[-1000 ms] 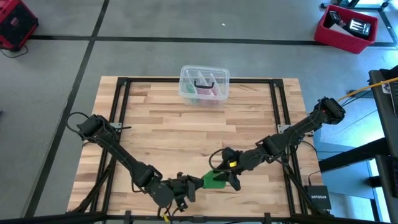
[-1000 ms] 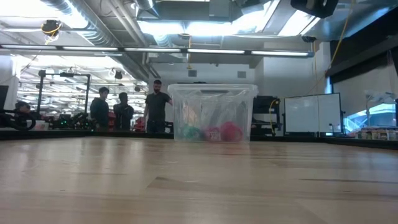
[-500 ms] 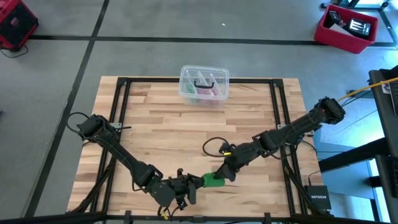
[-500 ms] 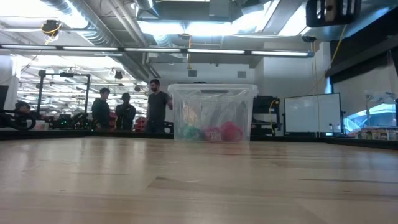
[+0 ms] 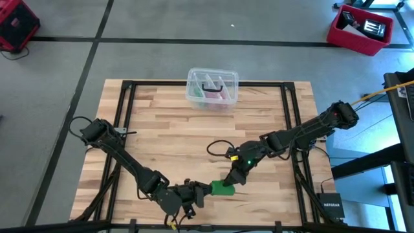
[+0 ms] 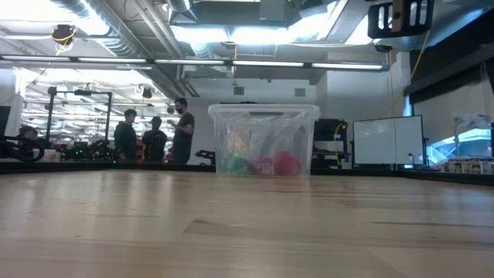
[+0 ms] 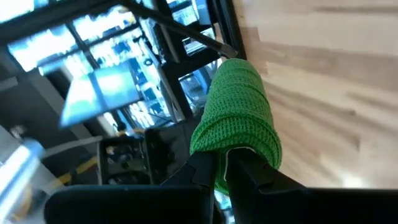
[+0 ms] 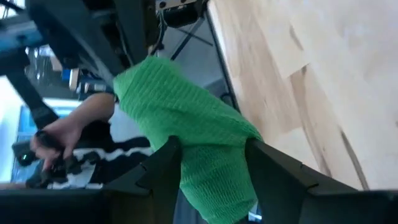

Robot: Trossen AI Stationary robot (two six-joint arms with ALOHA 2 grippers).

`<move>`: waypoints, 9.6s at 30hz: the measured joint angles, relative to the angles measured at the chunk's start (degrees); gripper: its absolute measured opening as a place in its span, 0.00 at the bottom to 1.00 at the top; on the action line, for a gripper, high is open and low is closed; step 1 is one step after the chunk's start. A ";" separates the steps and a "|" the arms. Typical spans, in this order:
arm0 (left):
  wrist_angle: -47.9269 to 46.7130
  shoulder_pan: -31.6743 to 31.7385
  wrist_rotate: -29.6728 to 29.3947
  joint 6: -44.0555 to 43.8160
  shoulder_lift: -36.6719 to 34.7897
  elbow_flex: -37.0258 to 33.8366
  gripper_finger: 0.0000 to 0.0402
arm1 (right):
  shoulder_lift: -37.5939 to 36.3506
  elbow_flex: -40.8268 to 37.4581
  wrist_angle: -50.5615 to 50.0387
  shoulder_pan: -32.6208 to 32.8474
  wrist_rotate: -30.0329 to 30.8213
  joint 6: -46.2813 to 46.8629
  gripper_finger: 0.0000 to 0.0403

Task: Roll bandage
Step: Roll the green bandage

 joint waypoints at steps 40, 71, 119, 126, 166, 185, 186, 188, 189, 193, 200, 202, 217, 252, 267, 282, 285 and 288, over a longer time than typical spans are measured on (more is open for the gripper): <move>-3.54 2.61 -1.20 -75.56 0.02 -0.02 0.04 | -11.76 0.05 0.65 19.24 45.25 -43.83 0.46; -7.98 8.58 0.86 -92.75 0.09 -0.11 0.04 | -0.92 0.08 -0.25 20.63 63.65 -68.64 0.73; -11.09 10.58 7.29 -93.09 0.15 -0.11 0.04 | 6.50 0.09 -4.44 10.91 44.11 -61.53 0.54; -11.59 10.39 7.39 -95.60 0.15 -0.11 0.04 | 6.50 0.09 -4.81 10.91 44.81 -61.54 0.32; -21.99 5.50 3.41 -95.75 -3.38 1.86 0.04 | 8.04 -0.11 -10.10 10.62 46.21 -59.49 0.31; -19.99 12.98 13.19 -104.70 1.49 2.14 0.04 | 9.46 -0.07 -8.29 10.50 47.47 -59.62 0.31; -20.18 13.09 13.18 -105.32 1.49 2.14 0.04 | 9.46 -0.07 -8.30 10.45 47.07 -59.61 0.31; -20.01 13.28 13.20 -106.43 1.49 2.14 0.04 | 9.46 -0.07 -8.32 10.47 47.04 -59.61 0.31; -19.82 13.40 13.20 -106.62 1.49 2.14 0.04 | 9.46 -0.07 -8.27 10.47 47.04 -59.62 0.31; -16.45 13.99 13.20 -107.53 1.56 1.94 0.04 | 9.46 -0.07 -8.47 10.54 47.00 -59.62 0.31; -16.52 15.73 12.95 -112.54 1.70 1.91 0.04 | 9.31 -0.02 -8.44 10.56 47.36 -59.61 0.31; -18.89 16.43 12.33 -115.62 1.68 1.94 0.04 | 9.31 0.01 -8.04 10.59 47.05 -59.73 0.31; -28.78 14.75 16.38 -115.99 -2.80 1.83 0.04 | 9.18 0.19 -7.74 10.66 47.06 -59.49 0.31; -44.27 9.93 7.36 -113.69 -3.65 1.92 0.04 | 11.36 0.09 -9.38 6.09 51.26 -58.79 0.31; -15.77 29.23 22.09 -95.19 -14.55 -19.70 0.01 | 15.34 0.04 -9.71 -19.53 23.71 -73.97 0.31; 7.10 39.91 37.03 -100.84 -10.95 -28.09 0.15 | 17.51 0.03 -3.37 -28.81 11.55 -76.15 0.57; 9.66 39.80 36.98 -101.29 -8.36 -28.08 0.21 | 17.84 0.02 -3.34 -28.81 11.36 -76.18 0.63; 11.25 39.42 36.92 -103.10 -5.34 -28.07 0.24 | 17.06 0.02 -5.14 -28.83 12.22 -76.17 0.65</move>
